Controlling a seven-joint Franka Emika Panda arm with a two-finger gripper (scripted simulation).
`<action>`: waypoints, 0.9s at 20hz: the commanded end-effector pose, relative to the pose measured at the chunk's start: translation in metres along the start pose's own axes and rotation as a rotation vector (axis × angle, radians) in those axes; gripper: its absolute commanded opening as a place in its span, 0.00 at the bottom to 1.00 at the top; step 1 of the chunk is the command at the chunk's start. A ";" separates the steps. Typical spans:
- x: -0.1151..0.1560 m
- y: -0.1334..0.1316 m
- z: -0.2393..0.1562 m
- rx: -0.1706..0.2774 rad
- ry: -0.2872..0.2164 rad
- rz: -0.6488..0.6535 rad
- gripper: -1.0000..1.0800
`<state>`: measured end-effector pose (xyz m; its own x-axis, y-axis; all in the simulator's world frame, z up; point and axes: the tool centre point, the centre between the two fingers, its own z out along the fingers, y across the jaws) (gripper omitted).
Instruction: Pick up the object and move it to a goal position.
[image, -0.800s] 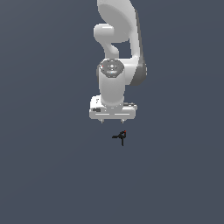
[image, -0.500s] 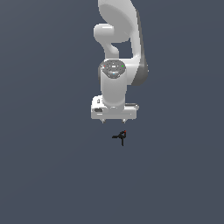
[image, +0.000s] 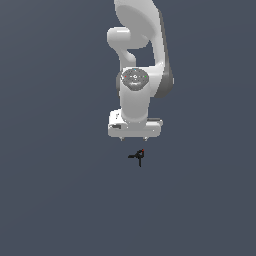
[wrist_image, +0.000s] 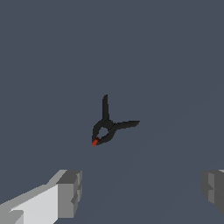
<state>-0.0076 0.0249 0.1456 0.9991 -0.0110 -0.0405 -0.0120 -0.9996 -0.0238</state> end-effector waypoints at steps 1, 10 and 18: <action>0.000 0.000 0.001 0.000 0.000 0.010 0.96; 0.004 -0.006 0.014 0.001 0.005 0.117 0.96; 0.010 -0.013 0.035 0.000 0.015 0.297 0.96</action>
<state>0.0002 0.0372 0.1147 0.9632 -0.2667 -0.0325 -0.2672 -0.9635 -0.0144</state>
